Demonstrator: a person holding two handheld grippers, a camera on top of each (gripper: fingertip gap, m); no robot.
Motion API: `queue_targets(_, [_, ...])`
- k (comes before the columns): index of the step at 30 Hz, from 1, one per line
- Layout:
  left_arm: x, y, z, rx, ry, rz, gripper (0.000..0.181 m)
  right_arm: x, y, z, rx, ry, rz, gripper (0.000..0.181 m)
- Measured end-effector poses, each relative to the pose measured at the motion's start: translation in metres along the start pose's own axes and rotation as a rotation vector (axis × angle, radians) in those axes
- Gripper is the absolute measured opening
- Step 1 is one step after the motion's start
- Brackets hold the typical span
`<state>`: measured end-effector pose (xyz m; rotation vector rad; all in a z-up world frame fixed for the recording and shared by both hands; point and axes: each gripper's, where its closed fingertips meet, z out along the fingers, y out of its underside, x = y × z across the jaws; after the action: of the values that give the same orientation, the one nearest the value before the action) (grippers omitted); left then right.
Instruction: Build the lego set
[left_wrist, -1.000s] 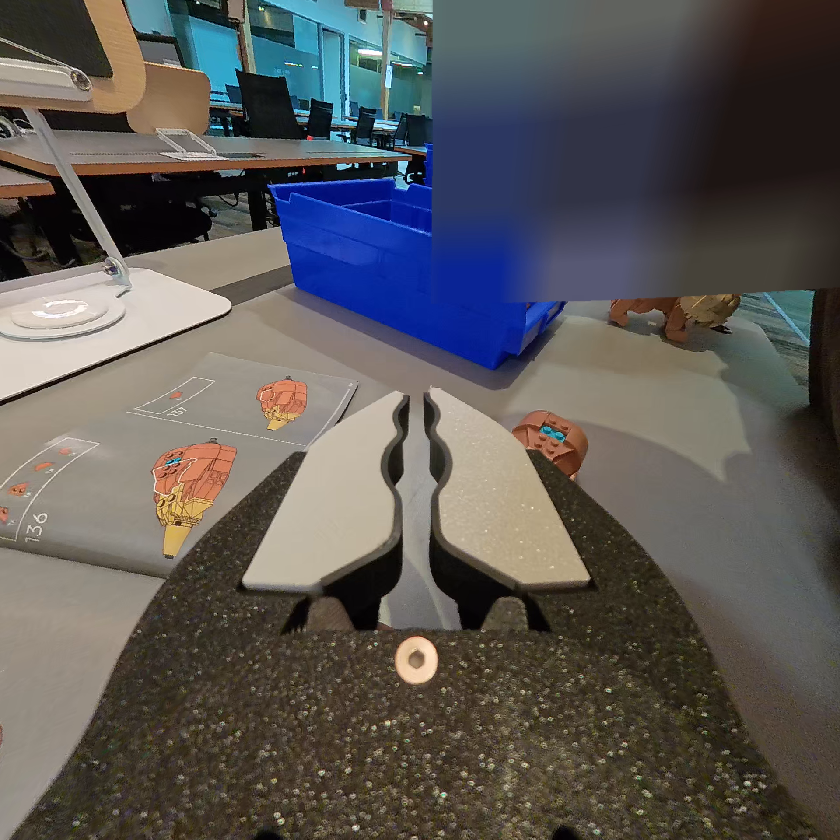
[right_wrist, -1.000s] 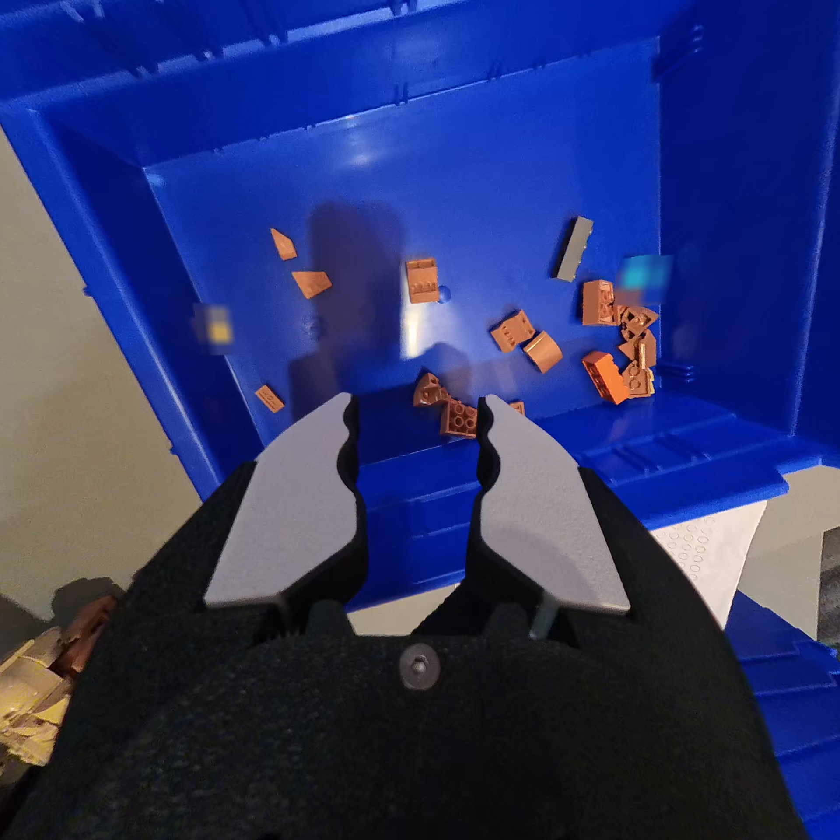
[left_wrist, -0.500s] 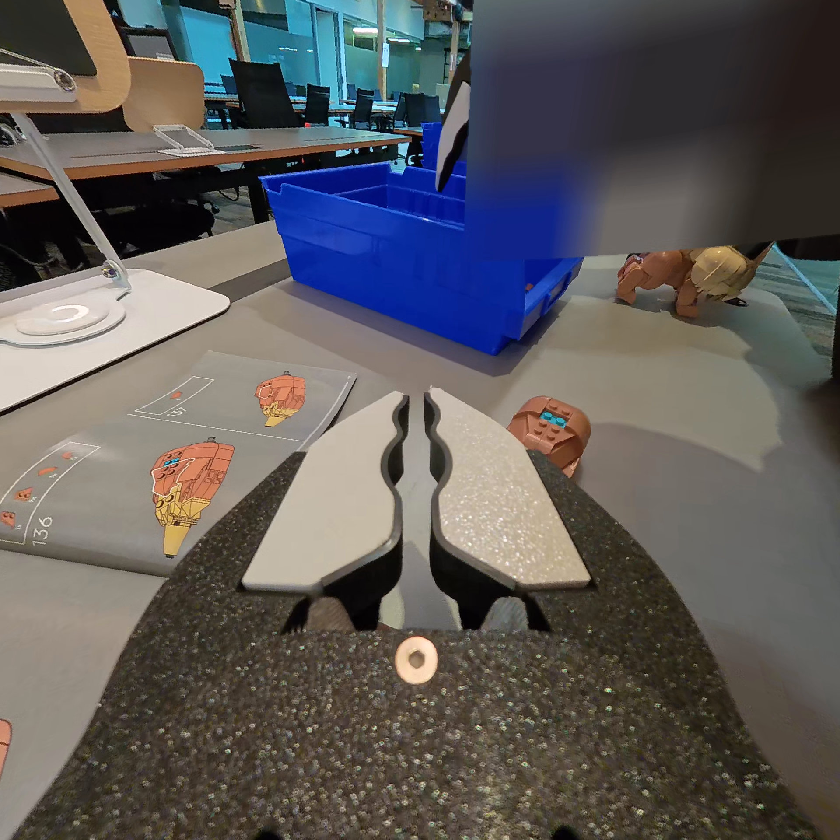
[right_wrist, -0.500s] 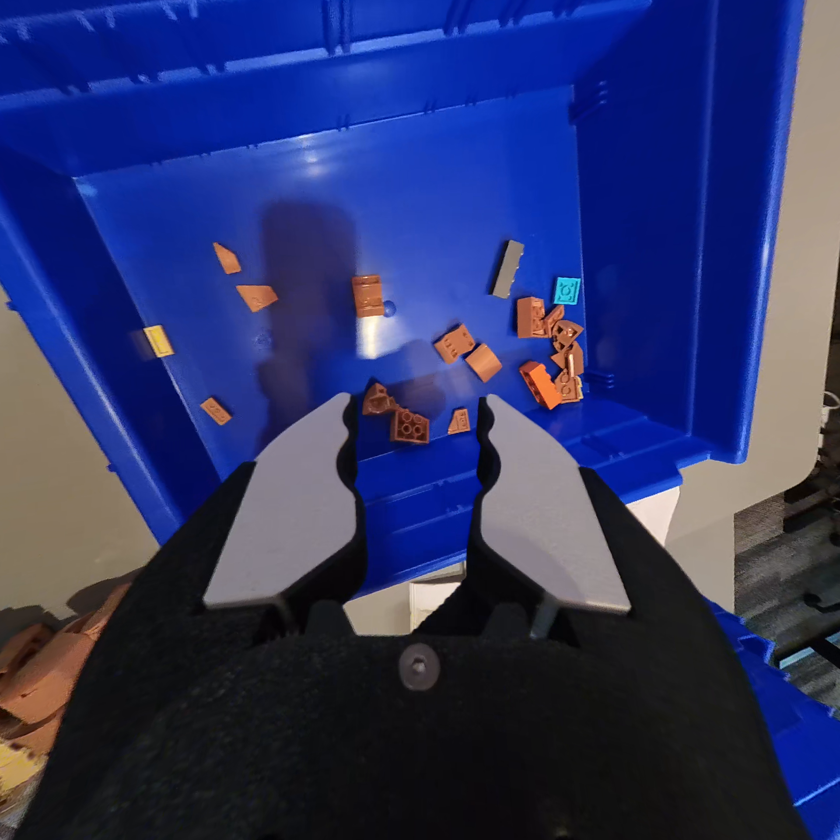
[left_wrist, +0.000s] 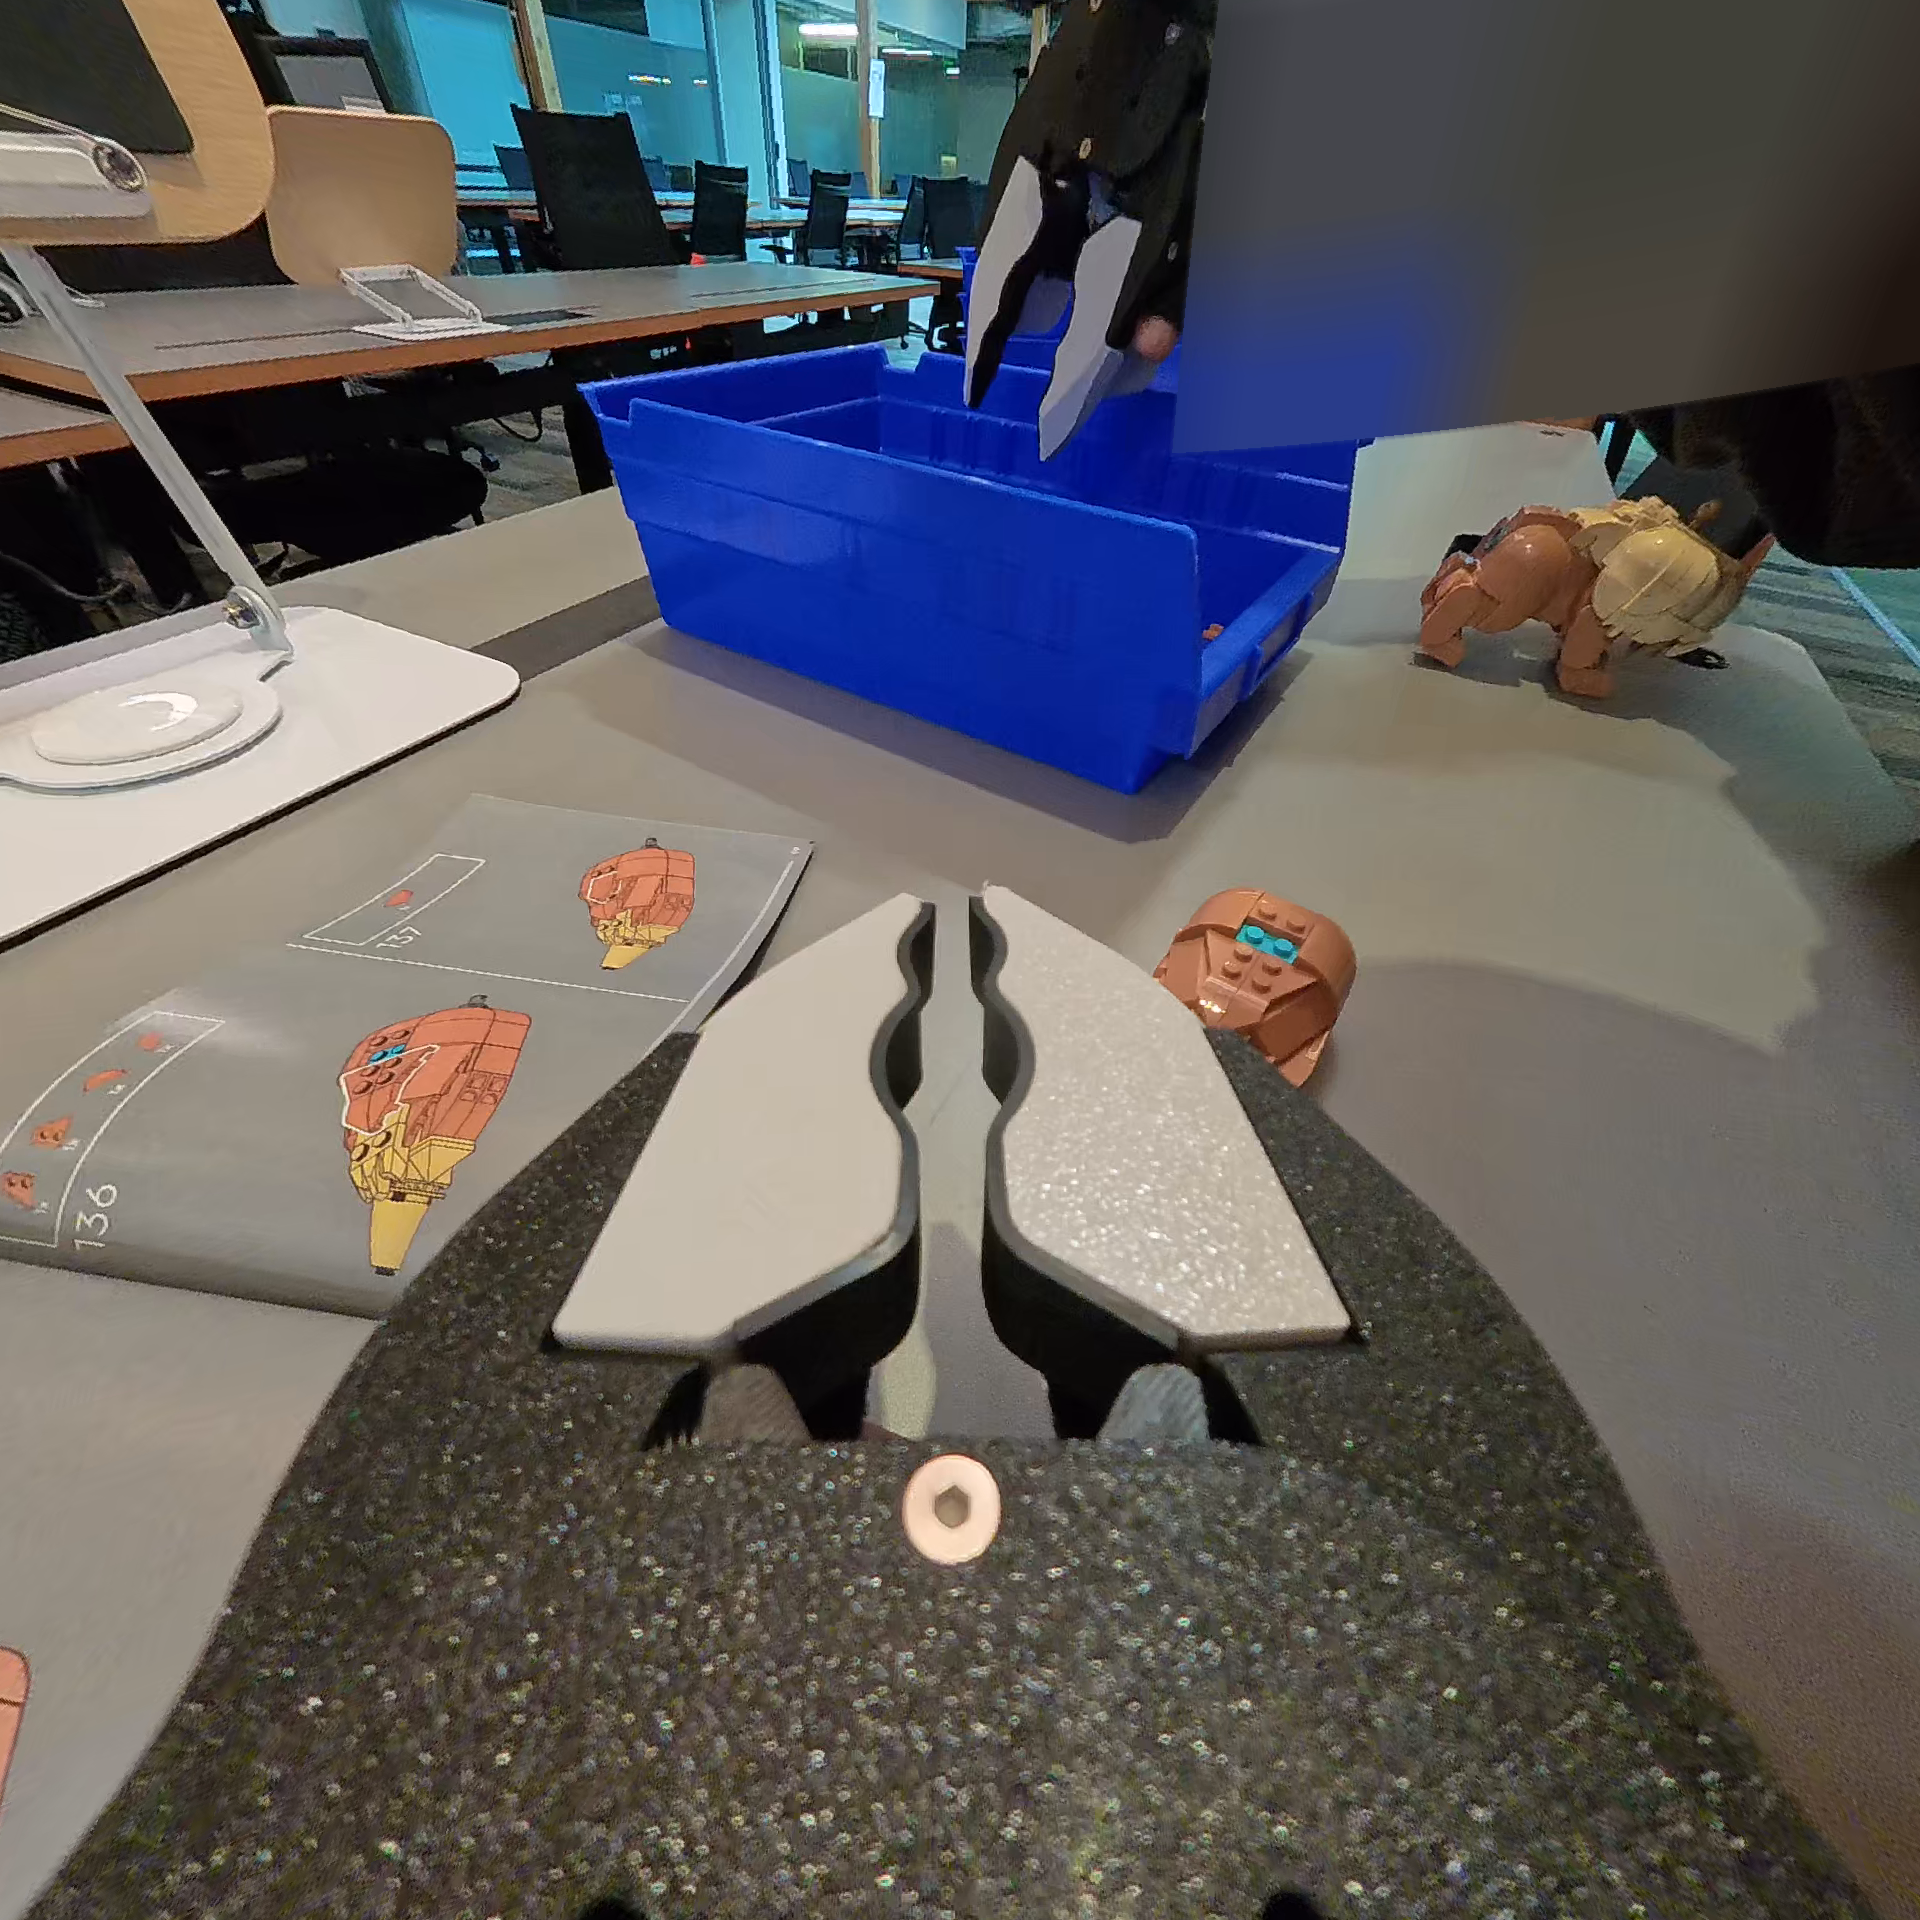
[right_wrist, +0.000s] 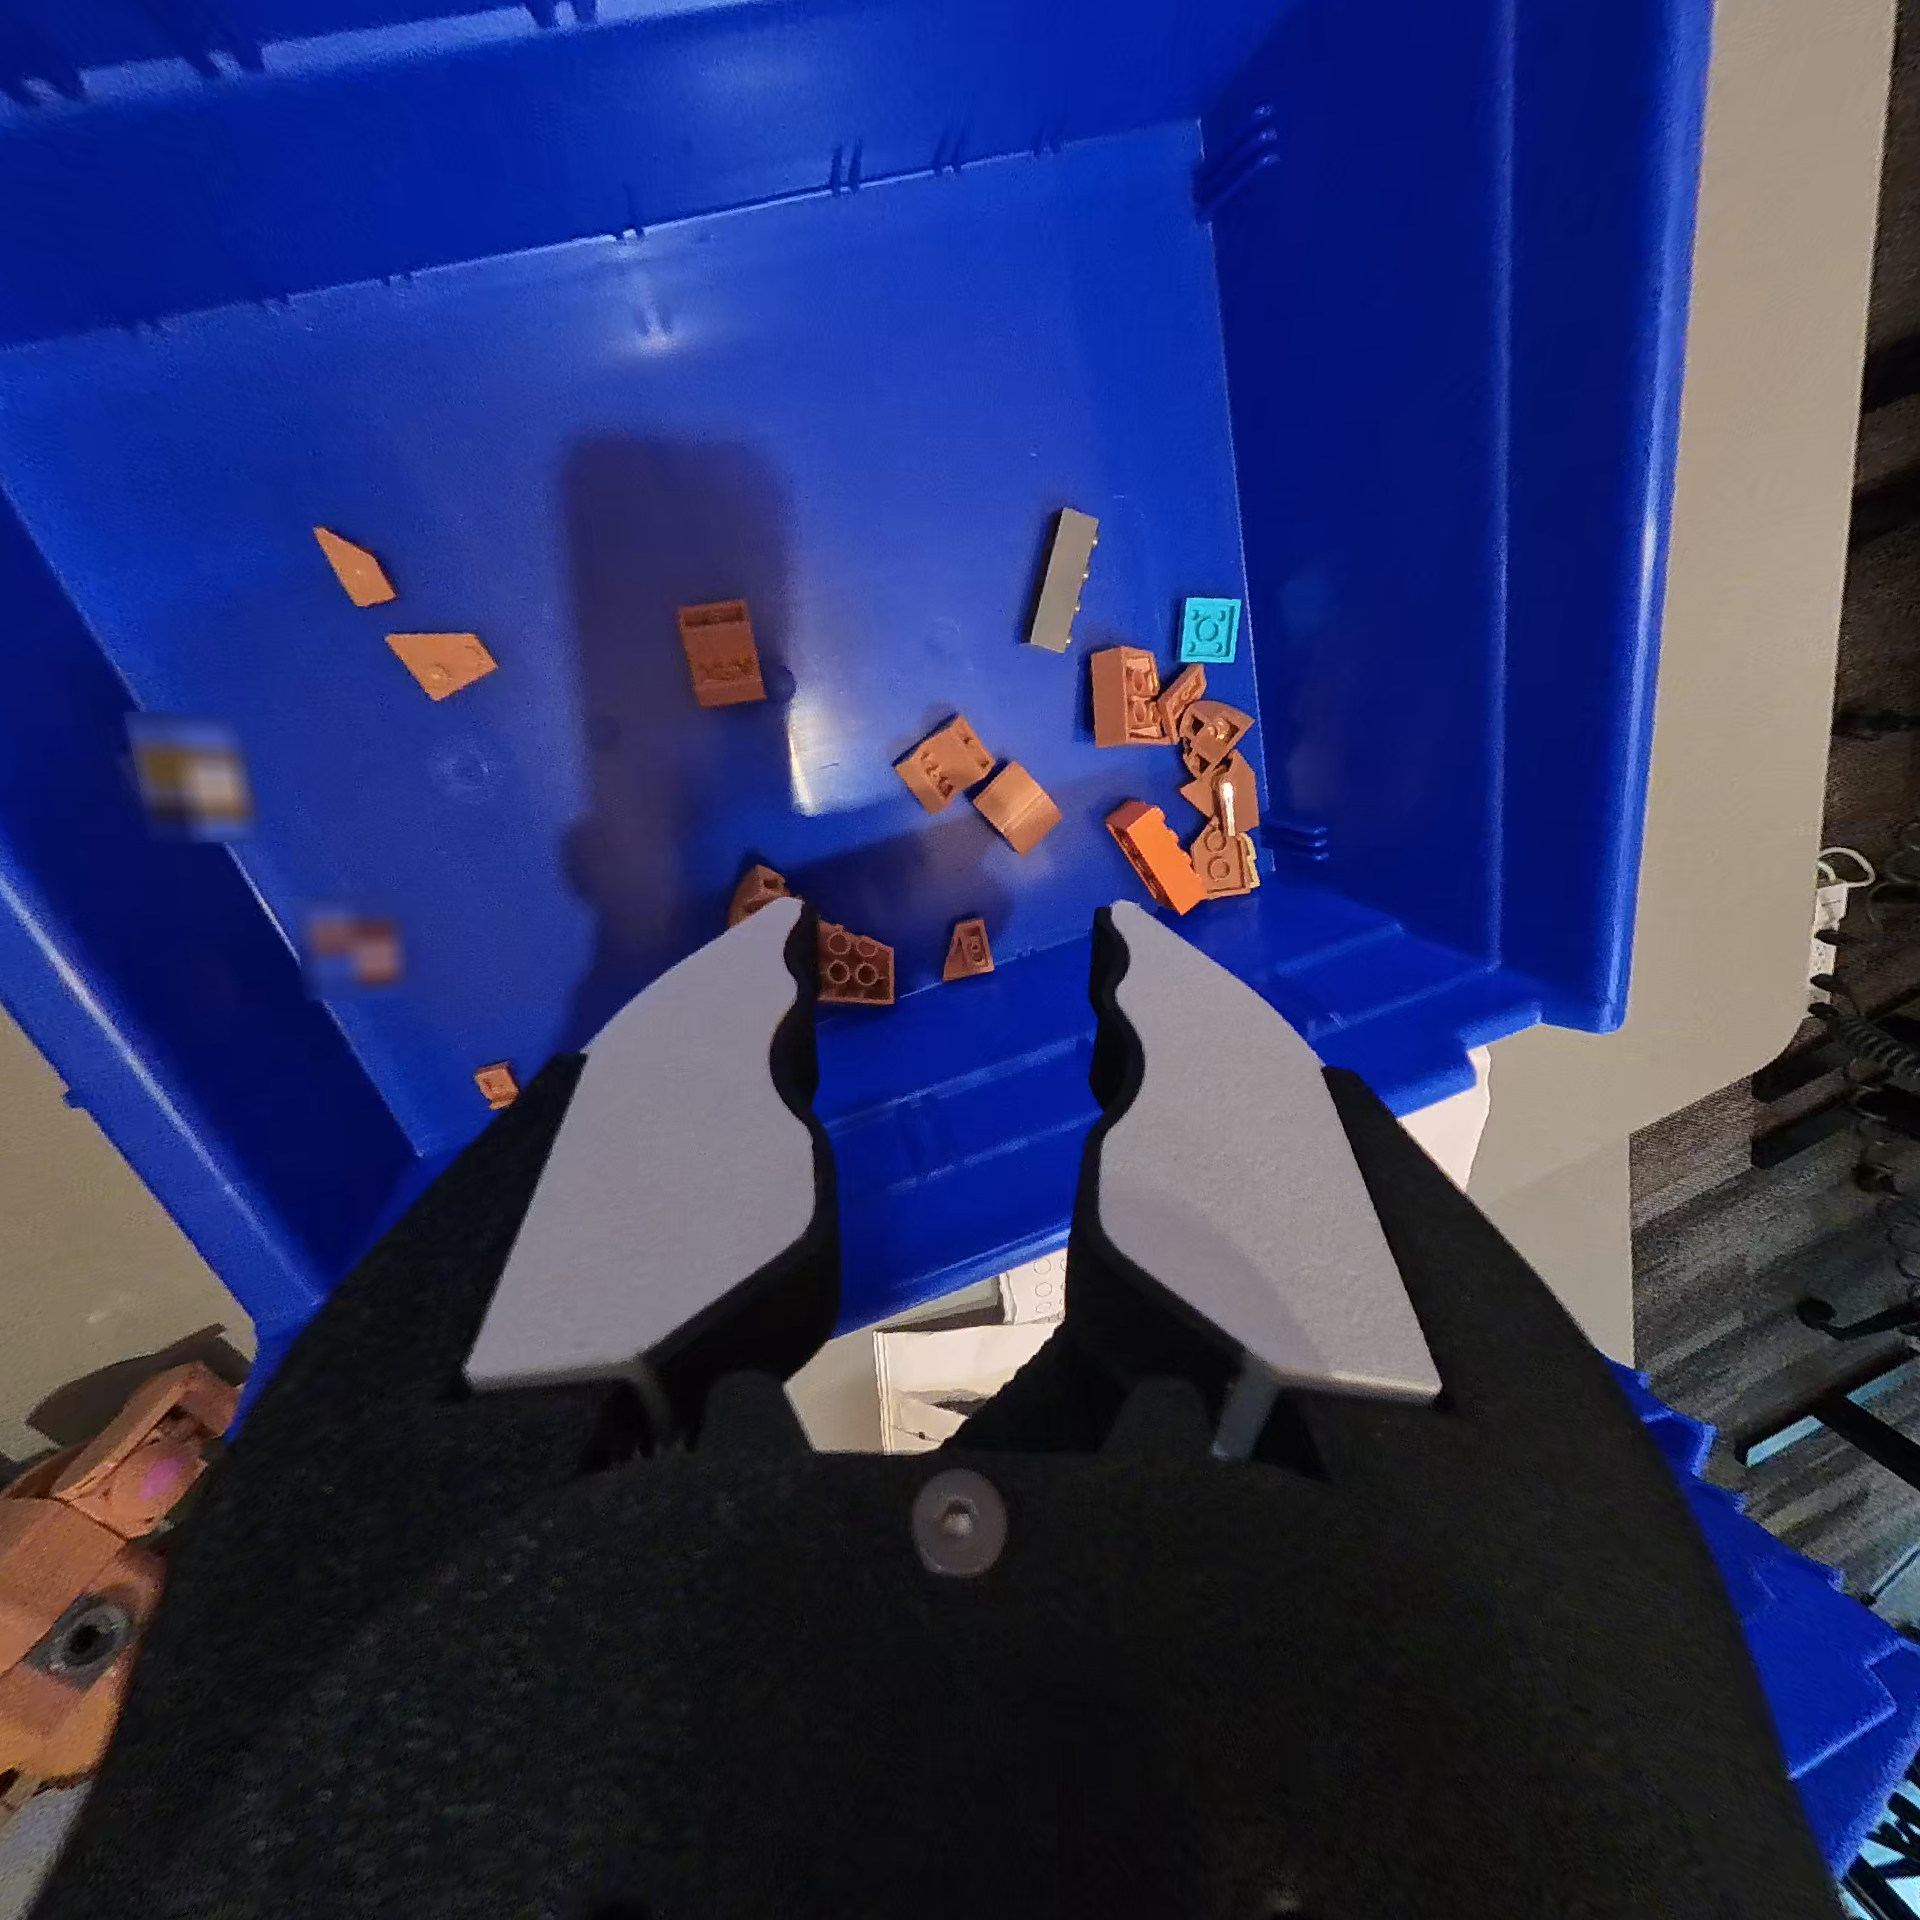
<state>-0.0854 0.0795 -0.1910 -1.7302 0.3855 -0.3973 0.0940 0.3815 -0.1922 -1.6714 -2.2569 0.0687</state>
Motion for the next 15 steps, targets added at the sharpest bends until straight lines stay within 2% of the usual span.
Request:
queue_targets(7, [0.0,0.0,0.0,-0.003,-0.001,0.002,0.006,0.004,0.001,0.003,-0.021,0.02,-0.014,0.049])
queue_targets(12, [0.001,0.001,0.001,-0.007,-0.001,0.007,0.006,0.04,0.001,0.012,-0.133,0.208,-0.117,0.044])
queue_targets(15, [0.002,0.001,0.001,-0.007,-0.002,0.021,0.006,0.052,-0.004,0.025,-0.171,0.227,-0.13,0.042])
